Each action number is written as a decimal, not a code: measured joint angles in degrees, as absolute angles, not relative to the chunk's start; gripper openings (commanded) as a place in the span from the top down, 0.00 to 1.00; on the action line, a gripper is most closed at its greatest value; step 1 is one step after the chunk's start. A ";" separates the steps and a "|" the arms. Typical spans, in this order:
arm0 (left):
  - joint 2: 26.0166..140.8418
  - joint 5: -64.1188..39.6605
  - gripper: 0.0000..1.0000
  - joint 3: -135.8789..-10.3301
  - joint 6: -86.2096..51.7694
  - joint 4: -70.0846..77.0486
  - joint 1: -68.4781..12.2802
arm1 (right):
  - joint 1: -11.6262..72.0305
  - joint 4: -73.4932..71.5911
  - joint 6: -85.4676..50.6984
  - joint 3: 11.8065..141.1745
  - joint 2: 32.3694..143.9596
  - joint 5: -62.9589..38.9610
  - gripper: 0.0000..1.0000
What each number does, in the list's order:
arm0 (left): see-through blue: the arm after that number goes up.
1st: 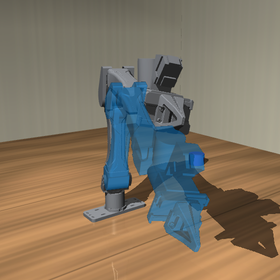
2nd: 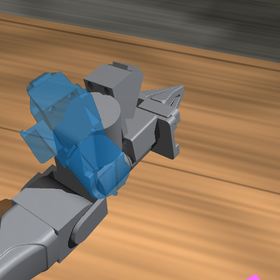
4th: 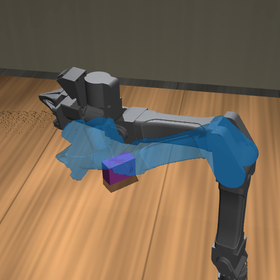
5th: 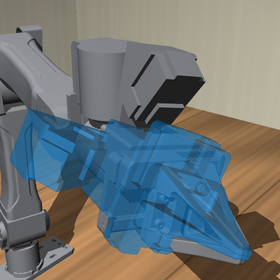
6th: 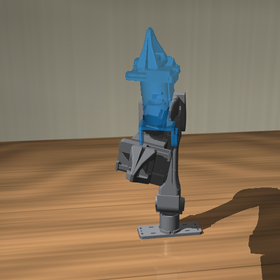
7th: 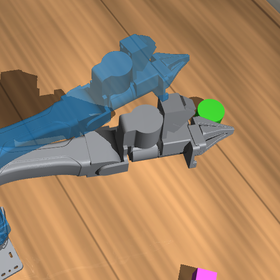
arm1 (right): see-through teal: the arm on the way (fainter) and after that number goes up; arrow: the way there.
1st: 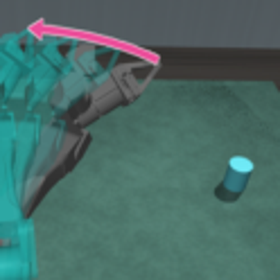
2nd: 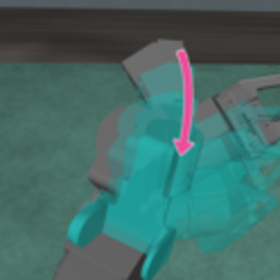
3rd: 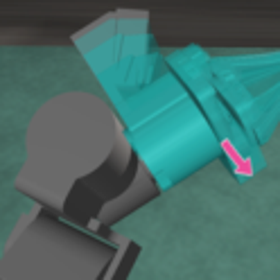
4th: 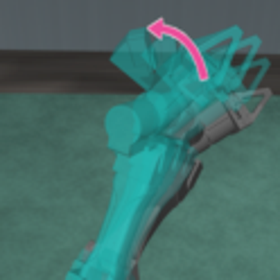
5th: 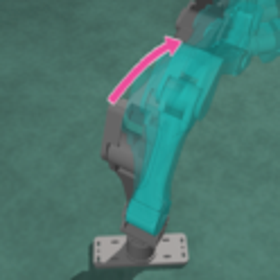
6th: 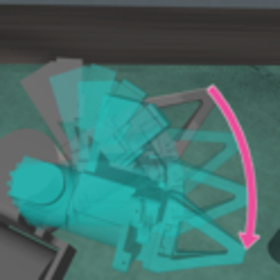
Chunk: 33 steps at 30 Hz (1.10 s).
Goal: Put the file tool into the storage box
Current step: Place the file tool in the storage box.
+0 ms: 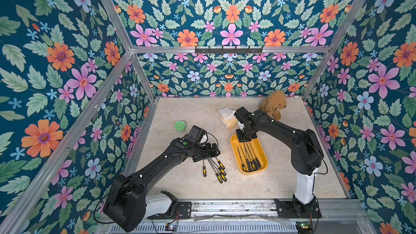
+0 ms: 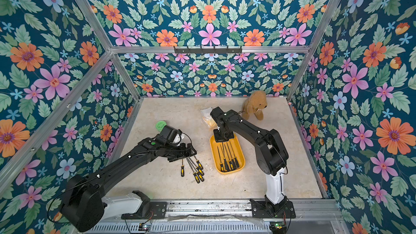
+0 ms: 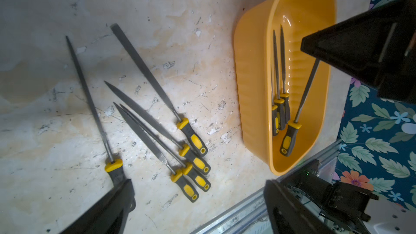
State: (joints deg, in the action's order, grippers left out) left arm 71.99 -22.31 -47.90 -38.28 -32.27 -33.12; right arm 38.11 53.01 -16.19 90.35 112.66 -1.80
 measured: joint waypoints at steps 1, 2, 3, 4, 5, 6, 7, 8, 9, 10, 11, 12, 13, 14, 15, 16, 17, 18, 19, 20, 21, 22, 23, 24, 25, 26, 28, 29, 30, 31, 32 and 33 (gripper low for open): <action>71.94 -21.96 0.03 -47.44 -38.85 -32.23 -33.12 | 38.28 52.93 -15.88 90.21 113.08 -1.50 1.00; 71.81 -21.52 0.03 -46.98 -38.83 -32.18 -33.12 | 38.46 52.84 -15.64 90.19 113.45 -1.04 1.00; 71.61 -20.97 0.03 -46.44 -38.89 -32.14 -33.12 | 38.76 52.62 -15.57 90.19 113.80 -0.64 1.00; 71.37 -20.80 0.04 -45.84 -39.20 -31.90 -33.12 | 39.13 52.38 -15.53 90.17 114.10 -0.64 1.00; 71.22 -20.58 0.04 -45.41 -39.38 -31.86 -33.12 | 39.46 52.18 -15.38 90.15 114.39 -0.69 1.00; 70.96 -20.23 0.03 -44.88 -39.97 -31.75 -33.12 | 39.86 51.94 -15.38 90.15 114.80 -0.67 1.00; 70.70 -19.84 0.04 -44.36 -40.27 -31.68 -33.12 | 40.18 51.66 -15.38 90.15 115.20 -0.67 1.00; 70.46 -19.55 0.04 -43.90 -40.29 -31.59 -33.12 | 40.42 51.40 -15.38 90.13 115.55 -0.67 1.00; 70.22 -19.44 0.04 -43.40 -40.34 -31.51 -33.12 | 40.64 51.00 -15.38 89.97 115.90 -0.67 1.00; 70.02 -19.42 0.04 -43.00 -40.51 -31.44 -33.12 | 40.73 50.78 -15.40 89.82 116.07 -0.64 1.00; 69.80 -19.25 0.04 -42.63 -40.56 -31.29 -33.12 | 40.77 50.63 -15.40 89.62 116.25 -0.62 1.00; 69.56 -18.94 0.04 -42.22 -40.73 -31.27 -33.12 | 40.80 50.37 -15.42 89.43 116.36 -0.62 1.00; 69.36 -18.76 0.04 -41.80 -40.97 -31.14 -33.12 | 40.86 50.09 -15.42 89.19 116.53 -0.58 1.00; 69.21 -18.59 0.04 -41.50 -41.28 -30.96 -33.12 | 40.86 49.82 -15.44 88.99 116.66 -0.47 1.00; 69.10 -18.39 0.04 -41.19 -41.60 -30.85 -33.12 | 40.88 49.52 -15.46 88.71 116.77 -0.43 1.00; 68.90 -18.13 0.04 -40.77 -41.58 -30.63 -33.12 | 40.88 49.23 -15.62 88.29 116.81 -0.40 1.00; 68.71 -18.00 0.04 -40.45 -41.60 -30.48 -33.12 | 40.91 49.08 -15.62 87.96 116.88 -0.34 1.00; 68.51 -17.96 0.04 -40.12 -41.63 -30.44 -33.12 | 40.93 48.80 -15.64 87.66 116.95 -0.03 1.00; 68.34 -17.91 0.04 -39.77 -41.89 -30.30 -33.12 | 40.93 48.34 -15.68 87.29 117.01 -0.01 1.00; 68.25 -17.85 0.04 -39.48 -42.00 -30.22 -33.12 | 40.93 47.99 -15.68 86.98 117.05 -0.01 0.99; 68.10 -17.58 0.04 -39.00 -42.00 -30.04 -33.12 | 40.93 47.68 -15.86 86.59 117.05 -0.01 0.97; 67.92 -17.32 0.04 -38.59 -42.11 -30.04 -33.12 | 40.93 47.35 -15.86 86.24 117.05 -0.01 0.95; 67.79 -17.10 0.04 -38.26 -42.48 -29.98 -33.12 | 40.93 47.03 -15.86 85.89 117.05 -0.01 0.93; 67.68 -16.78 0.04 -37.91 -43.16 -29.85 -33.12 | 40.93 46.72 -15.92 85.62 117.05 -0.01 0.89; 67.59 -16.60 0.04 -37.65 -43.27 -29.80 -33.12 | 40.93 46.52 -16.08 85.43 116.99 0.05 0.86; 67.53 -16.60 0.04 -37.45 -43.29 -29.67 -33.12 | 40.93 46.41 -16.08 85.30 116.97 0.23 0.84; 67.26 -16.45 0.04 -36.95 -43.70 -29.32 -33.12 | 40.93 46.02 -16.67 84.79 116.97 0.30 0.77; 67.24 -16.43 0.04 -36.75 -44.05 -29.12 -33.12 | 40.93 45.82 -16.69 84.71 116.88 0.19 0.73; 67.26 -16.45 0.04 -36.49 -44.82 -28.71 -33.12 | 40.95 45.71 -16.69 84.71 116.62 0.19 0.71; 67.26 -16.43 0.05 -36.21 -44.82 -28.29 -33.12 | 40.97 45.65 -16.71 84.71 116.18 0.25 0.69; 67.26 -16.45 0.06 -35.92 -44.99 -27.90 -33.15 | 40.97 45.67 -16.71 84.77 115.83 0.23 0.67; 67.31 -16.47 0.07 -35.57 -45.30 -27.42 -33.17 | 40.91 45.74 -16.75 85.03 115.42 0.25 0.66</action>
State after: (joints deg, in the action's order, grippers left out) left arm 67.31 -16.47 -35.57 -45.30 -27.42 -33.17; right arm 40.91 45.74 -16.75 85.03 115.42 0.25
